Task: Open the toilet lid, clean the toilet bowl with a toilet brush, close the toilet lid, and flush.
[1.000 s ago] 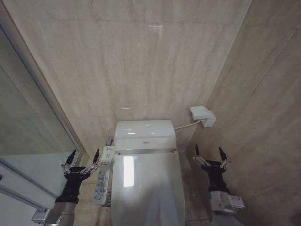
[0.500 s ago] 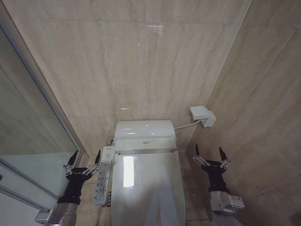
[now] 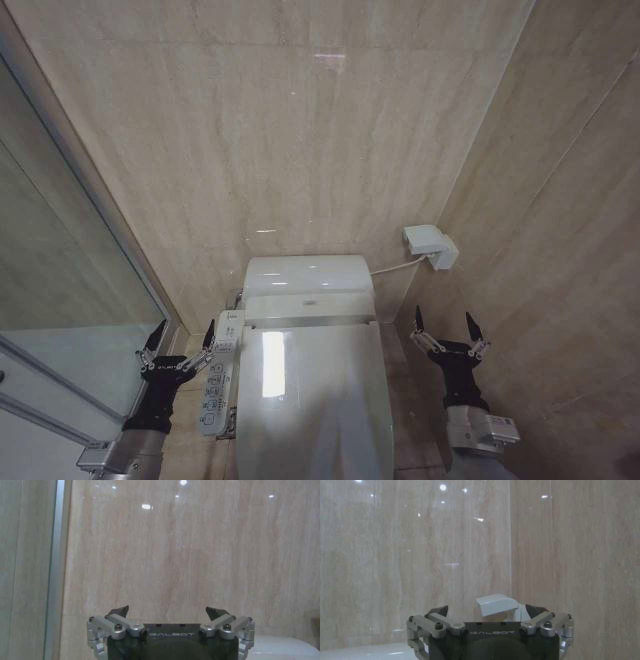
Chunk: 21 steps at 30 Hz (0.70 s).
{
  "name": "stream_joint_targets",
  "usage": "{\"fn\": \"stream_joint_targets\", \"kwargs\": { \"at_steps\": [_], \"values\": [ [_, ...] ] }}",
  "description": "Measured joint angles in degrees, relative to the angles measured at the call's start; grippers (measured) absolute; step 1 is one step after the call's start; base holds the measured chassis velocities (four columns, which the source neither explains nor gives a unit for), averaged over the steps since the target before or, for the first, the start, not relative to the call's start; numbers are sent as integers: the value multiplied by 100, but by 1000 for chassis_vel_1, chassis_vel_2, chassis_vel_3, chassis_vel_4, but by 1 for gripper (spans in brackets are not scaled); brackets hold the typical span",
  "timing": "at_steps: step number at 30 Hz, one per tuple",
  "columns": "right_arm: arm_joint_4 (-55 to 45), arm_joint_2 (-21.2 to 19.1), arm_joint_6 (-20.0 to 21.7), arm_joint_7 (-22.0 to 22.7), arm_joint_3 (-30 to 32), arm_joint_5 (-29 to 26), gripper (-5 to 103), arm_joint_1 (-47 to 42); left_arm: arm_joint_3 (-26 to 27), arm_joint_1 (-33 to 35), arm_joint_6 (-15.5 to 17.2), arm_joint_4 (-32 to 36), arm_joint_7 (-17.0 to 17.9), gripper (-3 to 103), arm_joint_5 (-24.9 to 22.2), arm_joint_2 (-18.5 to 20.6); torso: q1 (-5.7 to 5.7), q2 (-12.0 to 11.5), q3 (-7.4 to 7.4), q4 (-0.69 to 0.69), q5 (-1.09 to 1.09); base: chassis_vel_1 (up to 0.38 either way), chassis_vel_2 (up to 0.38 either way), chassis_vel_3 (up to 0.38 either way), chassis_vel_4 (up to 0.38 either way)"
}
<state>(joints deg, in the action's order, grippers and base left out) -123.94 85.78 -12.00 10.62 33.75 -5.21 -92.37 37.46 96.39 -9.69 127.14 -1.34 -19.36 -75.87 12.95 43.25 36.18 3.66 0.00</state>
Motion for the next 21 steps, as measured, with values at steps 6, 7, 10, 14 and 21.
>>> {"fn": "stream_joint_targets", "kwargs": {
  "at_steps": [6,7,10,14,21],
  "values": [
    [0,0,0,0,0,0,100,0,2,-1,1,1,1,100,0,0,0,0,0,0,0,0,0,0,0],
    [0,0,0,0,0,0,100,0,2,-2,1,1,1,100,0,0,0,0,0,0,0,0,0,0,0],
    [0,0,0,0,0,0,100,0,2,-2,2,1,1,100,0,0,0,0,0,0,0,0,0,0,0],
    [0,0,0,0,0,0,100,0,2,-2,3,1,1,100,0,1,0,0,0,0,0,0,0,0,0],
    [0,0,0,0,0,0,100,1,3,-3,3,1,0,100,0,1,1,0,0,0,0,0,0,0,0]
  ]
}}
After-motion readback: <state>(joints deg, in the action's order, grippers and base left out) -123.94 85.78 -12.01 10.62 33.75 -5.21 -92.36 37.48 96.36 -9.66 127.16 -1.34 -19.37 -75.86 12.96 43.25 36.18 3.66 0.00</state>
